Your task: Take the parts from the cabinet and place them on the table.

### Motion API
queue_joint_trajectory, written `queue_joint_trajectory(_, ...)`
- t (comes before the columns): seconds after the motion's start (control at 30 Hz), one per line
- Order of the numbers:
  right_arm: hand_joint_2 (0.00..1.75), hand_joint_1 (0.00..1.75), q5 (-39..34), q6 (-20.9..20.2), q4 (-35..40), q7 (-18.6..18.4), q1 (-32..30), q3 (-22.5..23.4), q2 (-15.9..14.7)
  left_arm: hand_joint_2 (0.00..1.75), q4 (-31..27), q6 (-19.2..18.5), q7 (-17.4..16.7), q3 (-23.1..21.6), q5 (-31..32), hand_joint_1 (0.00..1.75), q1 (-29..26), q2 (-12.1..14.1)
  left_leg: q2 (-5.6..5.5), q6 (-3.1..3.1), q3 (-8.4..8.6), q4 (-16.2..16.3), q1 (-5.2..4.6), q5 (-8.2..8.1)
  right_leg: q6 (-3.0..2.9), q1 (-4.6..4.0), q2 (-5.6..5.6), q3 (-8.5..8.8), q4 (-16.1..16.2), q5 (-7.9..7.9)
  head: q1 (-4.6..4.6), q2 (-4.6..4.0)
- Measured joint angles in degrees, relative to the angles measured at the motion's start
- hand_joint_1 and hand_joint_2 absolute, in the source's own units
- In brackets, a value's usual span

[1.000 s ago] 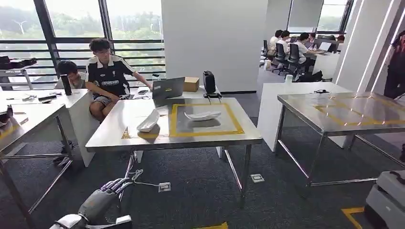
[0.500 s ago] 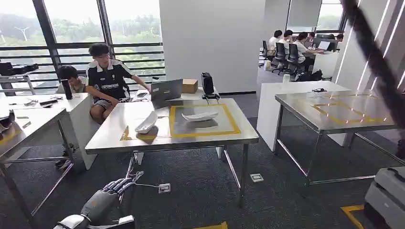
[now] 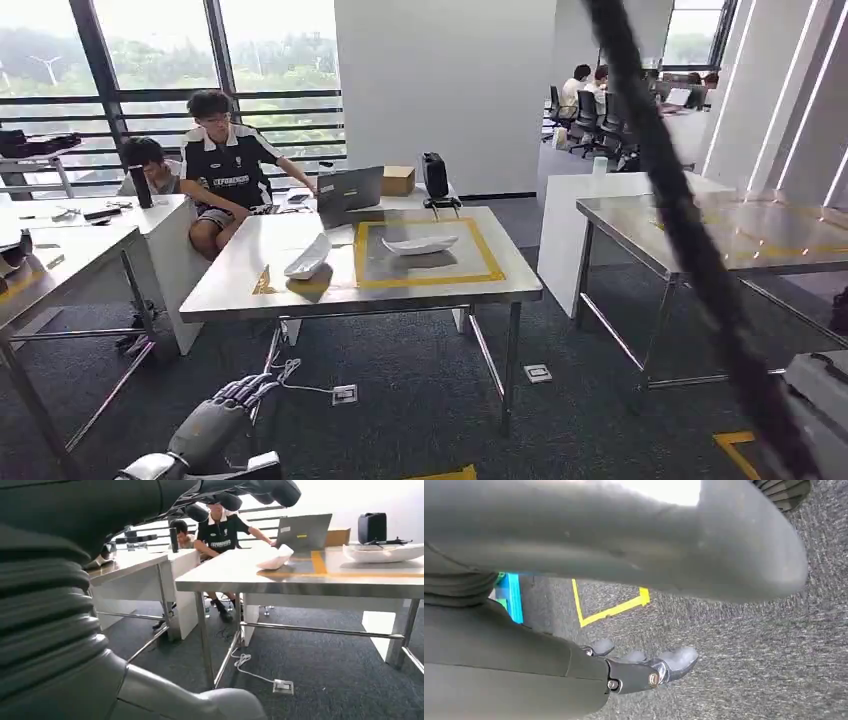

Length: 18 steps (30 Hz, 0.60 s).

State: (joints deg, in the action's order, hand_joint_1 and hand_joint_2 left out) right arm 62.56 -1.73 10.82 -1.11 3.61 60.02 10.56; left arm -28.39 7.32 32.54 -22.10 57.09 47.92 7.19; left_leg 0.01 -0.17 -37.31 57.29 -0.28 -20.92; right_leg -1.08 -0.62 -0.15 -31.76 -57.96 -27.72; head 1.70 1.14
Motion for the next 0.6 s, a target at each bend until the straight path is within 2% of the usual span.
queue_joint_trajectory(0.27,1.75,0.0,-0.81,-2.16,0.0,-0.81,-0.16,-0.59,-0.09,1.75,-0.13,0.0,-0.85,0.29,-0.86,0.0,-1.41,0.07,-0.02,0.09,-0.05,0.0,-0.01,0.07,0.05,0.0,-0.03,-0.03,0.0,0.08,0.0,0.0)
queue_joint_trajectory(0.6,1.75,0.0,-11.52,-1.64,1.12,-0.57,-2.06,-9.97,-1.68,1.75,0.26,-0.87,-6.32,3.02,-10.65,0.0,-12.08,-0.44,0.0,0.11,-0.16,0.01,-0.01,0.05,0.06,0.04,-0.01,-0.23,0.0,0.08,0.0,0.0)
